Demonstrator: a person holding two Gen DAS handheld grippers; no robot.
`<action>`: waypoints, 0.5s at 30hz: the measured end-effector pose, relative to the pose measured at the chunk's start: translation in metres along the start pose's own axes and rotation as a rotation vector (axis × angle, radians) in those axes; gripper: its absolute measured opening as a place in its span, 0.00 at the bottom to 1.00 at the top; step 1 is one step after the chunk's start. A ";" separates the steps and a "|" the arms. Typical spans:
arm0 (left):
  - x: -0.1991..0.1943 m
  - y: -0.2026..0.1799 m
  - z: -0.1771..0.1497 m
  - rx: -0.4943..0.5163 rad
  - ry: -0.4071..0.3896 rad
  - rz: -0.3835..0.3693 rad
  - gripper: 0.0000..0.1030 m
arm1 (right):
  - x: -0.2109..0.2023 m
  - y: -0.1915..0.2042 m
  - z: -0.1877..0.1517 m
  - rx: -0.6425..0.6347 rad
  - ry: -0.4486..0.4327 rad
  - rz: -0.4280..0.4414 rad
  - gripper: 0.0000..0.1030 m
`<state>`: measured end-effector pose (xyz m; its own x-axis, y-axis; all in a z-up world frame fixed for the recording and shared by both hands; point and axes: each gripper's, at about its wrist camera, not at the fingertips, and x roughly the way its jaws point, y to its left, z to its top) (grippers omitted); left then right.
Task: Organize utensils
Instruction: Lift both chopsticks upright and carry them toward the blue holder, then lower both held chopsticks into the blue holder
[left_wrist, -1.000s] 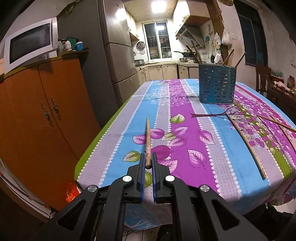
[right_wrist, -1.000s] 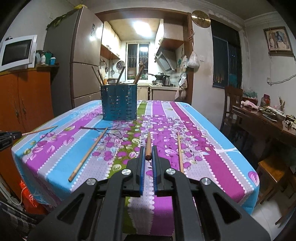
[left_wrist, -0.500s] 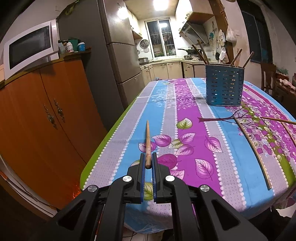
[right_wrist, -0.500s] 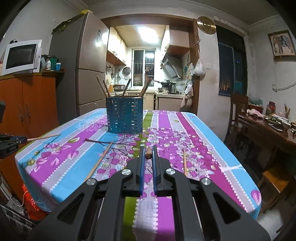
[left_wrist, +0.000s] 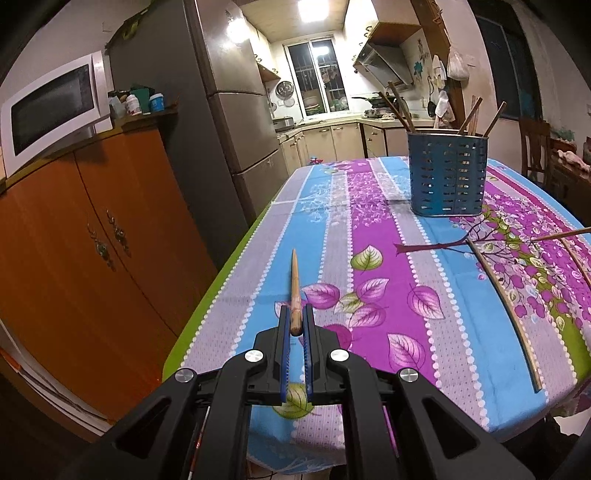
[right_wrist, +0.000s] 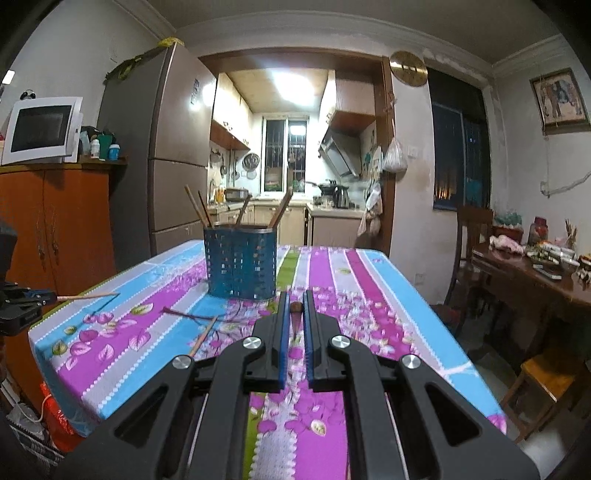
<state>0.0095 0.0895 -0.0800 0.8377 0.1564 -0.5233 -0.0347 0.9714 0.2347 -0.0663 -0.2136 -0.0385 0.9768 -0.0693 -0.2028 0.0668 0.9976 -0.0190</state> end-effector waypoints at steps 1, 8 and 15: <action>-0.001 0.000 0.002 0.004 -0.007 0.002 0.08 | 0.000 -0.001 0.004 -0.002 -0.008 0.005 0.05; -0.004 -0.003 0.022 0.021 -0.050 0.008 0.08 | 0.006 -0.006 0.030 0.004 -0.046 0.044 0.05; -0.007 -0.002 0.042 0.034 -0.092 0.017 0.08 | 0.010 -0.009 0.052 0.004 -0.077 0.064 0.05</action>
<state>0.0267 0.0787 -0.0432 0.8835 0.1546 -0.4421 -0.0326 0.9620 0.2711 -0.0467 -0.2230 0.0105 0.9918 -0.0052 -0.1280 0.0047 1.0000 -0.0042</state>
